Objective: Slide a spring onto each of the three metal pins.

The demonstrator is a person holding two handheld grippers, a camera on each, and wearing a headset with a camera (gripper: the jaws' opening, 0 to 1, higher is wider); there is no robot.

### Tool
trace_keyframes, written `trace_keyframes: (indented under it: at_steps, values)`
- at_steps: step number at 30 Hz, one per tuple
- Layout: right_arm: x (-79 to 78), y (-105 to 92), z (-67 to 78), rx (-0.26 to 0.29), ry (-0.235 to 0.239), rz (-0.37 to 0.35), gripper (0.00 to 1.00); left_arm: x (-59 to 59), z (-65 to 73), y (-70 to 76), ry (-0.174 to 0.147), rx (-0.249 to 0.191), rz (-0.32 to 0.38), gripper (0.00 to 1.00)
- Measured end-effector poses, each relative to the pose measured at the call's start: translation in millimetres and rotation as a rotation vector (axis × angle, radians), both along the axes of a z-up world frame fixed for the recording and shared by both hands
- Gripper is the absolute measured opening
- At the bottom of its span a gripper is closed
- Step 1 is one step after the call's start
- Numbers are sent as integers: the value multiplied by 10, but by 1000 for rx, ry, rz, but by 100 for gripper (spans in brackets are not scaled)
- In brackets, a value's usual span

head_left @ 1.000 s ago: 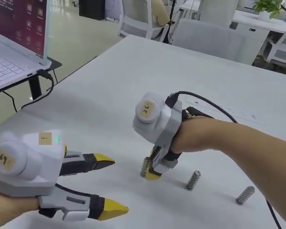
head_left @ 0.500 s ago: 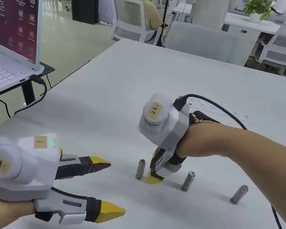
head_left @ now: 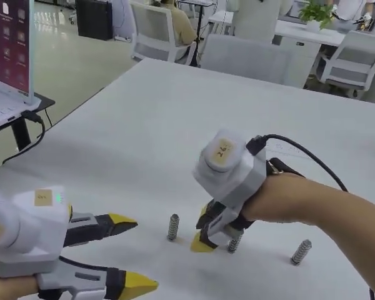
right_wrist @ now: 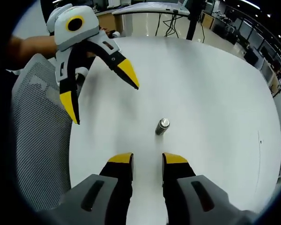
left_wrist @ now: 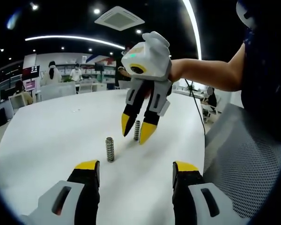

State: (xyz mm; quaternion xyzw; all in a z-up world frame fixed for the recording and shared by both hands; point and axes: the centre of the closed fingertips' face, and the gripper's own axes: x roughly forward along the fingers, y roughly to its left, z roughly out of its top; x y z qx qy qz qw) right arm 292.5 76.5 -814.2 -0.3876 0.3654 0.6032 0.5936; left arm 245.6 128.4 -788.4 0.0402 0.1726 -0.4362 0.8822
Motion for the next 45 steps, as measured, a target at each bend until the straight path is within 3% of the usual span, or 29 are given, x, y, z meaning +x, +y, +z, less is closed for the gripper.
trace_keyframes:
  at_steps: [13, 28, 34, 45]
  values:
    - [-263, -148, 110, 102, 16, -36, 25, 8, 1, -60, 4, -1, -8, 59]
    - [-438, -481, 142, 166, 15, -109, 29, -36, 3, -79, 8, 4, -4, 59]
    - [-464, -659, 164, 195, 13, -157, 31, -46, 8, -92, 8, 4, -4, 59]
    - [-429, -967, 282, 303, -5, -272, 33, -54, 37, -128, 10, 0, -4, 60]
